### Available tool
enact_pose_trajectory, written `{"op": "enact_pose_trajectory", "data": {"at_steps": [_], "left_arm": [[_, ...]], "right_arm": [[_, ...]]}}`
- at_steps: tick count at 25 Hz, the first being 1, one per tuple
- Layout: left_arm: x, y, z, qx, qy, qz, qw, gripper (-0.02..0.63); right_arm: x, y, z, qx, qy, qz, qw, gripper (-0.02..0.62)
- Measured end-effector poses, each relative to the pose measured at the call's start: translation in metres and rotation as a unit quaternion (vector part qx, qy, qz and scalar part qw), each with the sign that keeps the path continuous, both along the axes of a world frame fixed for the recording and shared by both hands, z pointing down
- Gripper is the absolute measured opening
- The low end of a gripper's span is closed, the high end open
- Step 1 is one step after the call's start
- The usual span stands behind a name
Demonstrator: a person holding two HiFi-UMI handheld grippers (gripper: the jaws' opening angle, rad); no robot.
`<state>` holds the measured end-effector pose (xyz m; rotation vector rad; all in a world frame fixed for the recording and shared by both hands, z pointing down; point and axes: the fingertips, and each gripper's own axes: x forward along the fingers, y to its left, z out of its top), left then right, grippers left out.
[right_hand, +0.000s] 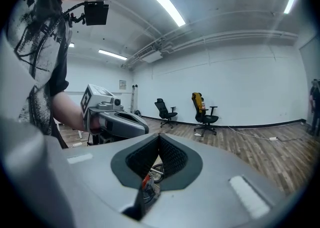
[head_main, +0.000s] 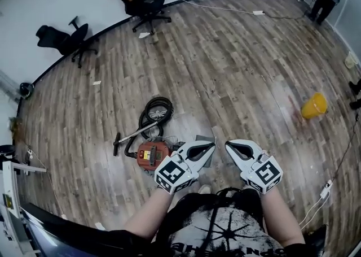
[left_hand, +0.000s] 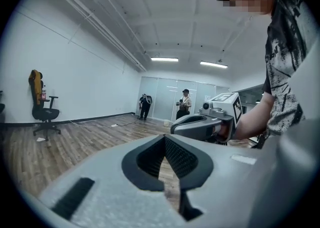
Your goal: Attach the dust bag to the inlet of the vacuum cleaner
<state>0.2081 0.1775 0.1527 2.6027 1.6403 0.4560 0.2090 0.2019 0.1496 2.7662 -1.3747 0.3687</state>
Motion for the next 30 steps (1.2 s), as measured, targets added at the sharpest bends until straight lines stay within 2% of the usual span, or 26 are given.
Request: {"op": "enact_pose_trajectory", "data": {"at_steps": [3, 6, 9, 13, 16, 19, 21, 24, 25, 30], "left_arm": [[0.026, 0.009, 0.01, 0.006, 0.001, -0.042, 0.9991, 0.002], [0.056, 0.013, 0.009, -0.005, 0.006, -0.118, 0.9929, 0.002], [0.08, 0.023, 0.008, -0.012, -0.004, -0.198, 0.98, 0.002], [0.089, 0.037, 0.008, 0.0, -0.012, -0.273, 0.9618, 0.002], [0.09, 0.045, 0.01, 0.005, -0.014, -0.342, 0.9396, 0.002], [0.076, 0.039, 0.0, 0.024, -0.002, -0.405, 0.9139, 0.002], [0.057, 0.027, -0.009, 0.029, 0.004, -0.455, 0.8902, 0.002], [0.018, 0.008, -0.006, 0.033, -0.003, -0.529, 0.848, 0.002], [0.009, 0.002, -0.004, 0.034, -0.005, -0.544, 0.8387, 0.002], [-0.018, -0.033, 0.014, 0.006, -0.005, -0.585, 0.8112, 0.002]], "right_arm": [[0.031, 0.008, 0.008, 0.007, 0.001, -0.042, 0.999, 0.008], [0.063, 0.012, 0.014, 0.012, 0.0, -0.106, 0.994, 0.008], [0.087, 0.024, 0.014, 0.005, -0.007, -0.178, 0.984, 0.008], [0.104, 0.038, 0.015, 0.006, -0.011, -0.264, 0.964, 0.008], [0.108, 0.037, 0.022, -0.005, -0.01, -0.334, 0.942, 0.008], [0.093, 0.02, 0.023, 0.0, -0.018, -0.404, 0.915, 0.008], [0.078, 0.006, 0.024, 0.005, -0.028, -0.45, 0.892, 0.008], [0.05, -0.015, 0.026, -0.003, -0.033, -0.512, 0.858, 0.008], [0.044, -0.022, 0.026, -0.005, -0.03, -0.525, 0.85, 0.008], [0.013, -0.06, 0.037, -0.016, -0.018, -0.556, 0.831, 0.008]]}}
